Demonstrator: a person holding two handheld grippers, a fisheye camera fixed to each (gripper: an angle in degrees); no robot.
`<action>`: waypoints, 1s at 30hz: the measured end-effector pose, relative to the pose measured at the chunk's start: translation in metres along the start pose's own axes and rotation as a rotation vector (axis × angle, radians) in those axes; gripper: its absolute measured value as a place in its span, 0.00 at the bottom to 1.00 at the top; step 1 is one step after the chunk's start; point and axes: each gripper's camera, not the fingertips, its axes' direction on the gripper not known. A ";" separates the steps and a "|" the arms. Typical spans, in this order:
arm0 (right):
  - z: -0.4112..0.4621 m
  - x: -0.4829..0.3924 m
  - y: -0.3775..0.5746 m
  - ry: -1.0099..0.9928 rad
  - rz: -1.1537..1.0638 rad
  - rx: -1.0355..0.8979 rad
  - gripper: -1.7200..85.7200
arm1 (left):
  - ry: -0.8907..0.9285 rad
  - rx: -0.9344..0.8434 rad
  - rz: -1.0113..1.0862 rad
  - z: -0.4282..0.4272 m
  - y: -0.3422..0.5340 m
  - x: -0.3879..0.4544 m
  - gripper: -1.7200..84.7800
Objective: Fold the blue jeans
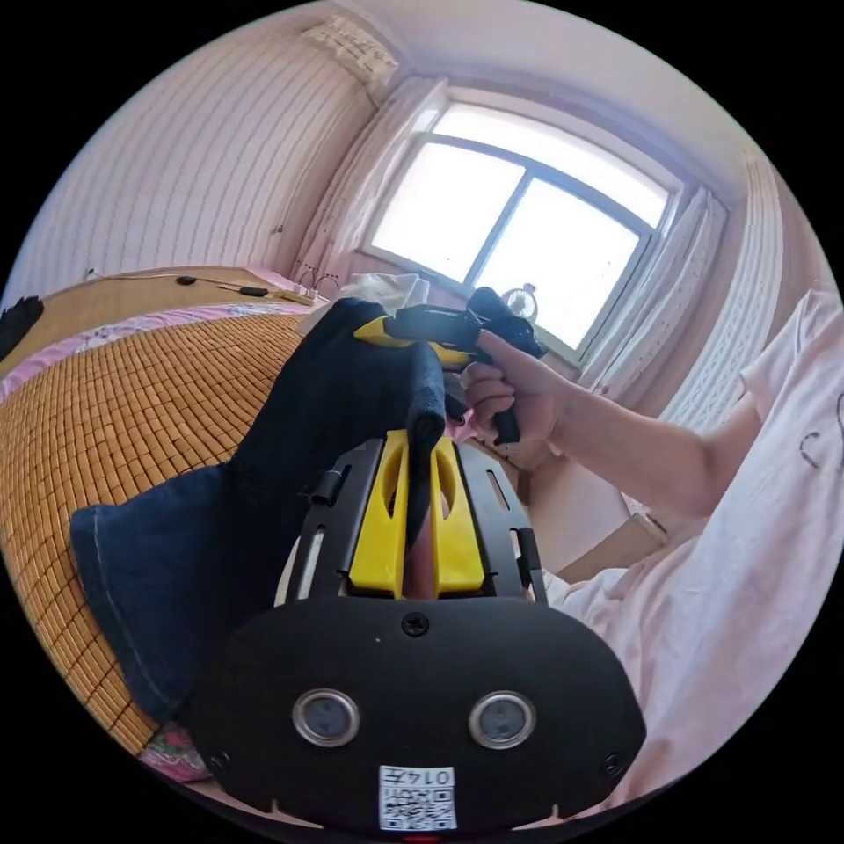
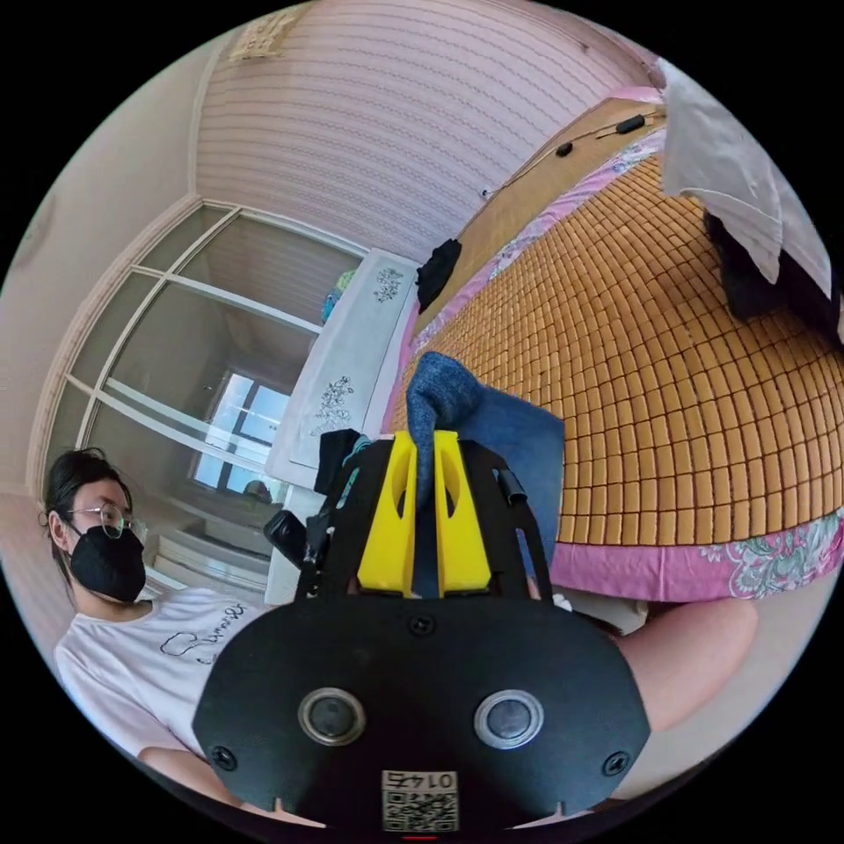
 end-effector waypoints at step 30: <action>0.301 0.076 0.091 0.415 0.061 -0.248 0.20 | -0.423 -0.274 -0.667 -0.174 -0.015 -0.291 0.24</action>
